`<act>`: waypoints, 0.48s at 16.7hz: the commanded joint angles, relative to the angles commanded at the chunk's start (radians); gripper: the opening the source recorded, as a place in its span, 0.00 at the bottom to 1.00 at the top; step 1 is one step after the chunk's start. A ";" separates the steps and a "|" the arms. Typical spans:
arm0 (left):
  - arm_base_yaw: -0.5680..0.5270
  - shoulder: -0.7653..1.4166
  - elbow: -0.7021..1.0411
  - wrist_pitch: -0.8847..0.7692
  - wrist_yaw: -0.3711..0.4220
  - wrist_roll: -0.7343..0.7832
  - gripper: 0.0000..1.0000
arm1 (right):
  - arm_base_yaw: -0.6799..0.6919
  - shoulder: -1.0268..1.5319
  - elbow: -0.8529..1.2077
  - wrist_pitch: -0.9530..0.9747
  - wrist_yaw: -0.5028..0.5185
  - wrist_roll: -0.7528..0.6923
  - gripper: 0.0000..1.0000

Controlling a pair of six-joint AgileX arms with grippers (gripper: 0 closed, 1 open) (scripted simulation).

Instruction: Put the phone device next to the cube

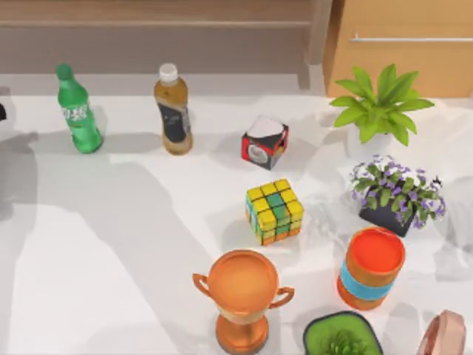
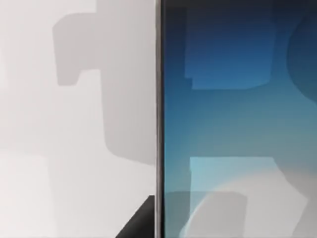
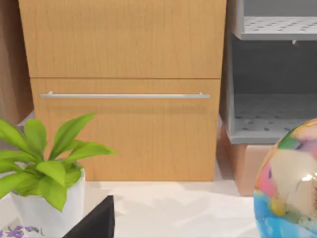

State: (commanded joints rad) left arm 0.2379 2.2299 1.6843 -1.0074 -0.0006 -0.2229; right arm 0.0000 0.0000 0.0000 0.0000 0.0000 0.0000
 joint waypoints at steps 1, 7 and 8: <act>0.000 0.000 0.000 0.000 0.000 0.000 0.00 | 0.000 0.000 0.000 0.000 0.000 0.000 1.00; -0.012 -0.032 0.024 -0.009 -0.004 -0.006 0.00 | 0.000 0.000 0.000 0.000 0.000 0.000 1.00; -0.022 -0.047 0.028 -0.017 -0.005 -0.012 0.00 | 0.000 0.000 0.000 0.000 0.000 0.000 1.00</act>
State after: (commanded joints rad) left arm 0.2163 2.1832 1.7126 -1.0244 -0.0061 -0.2350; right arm 0.0000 0.0000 0.0000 0.0000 0.0000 0.0000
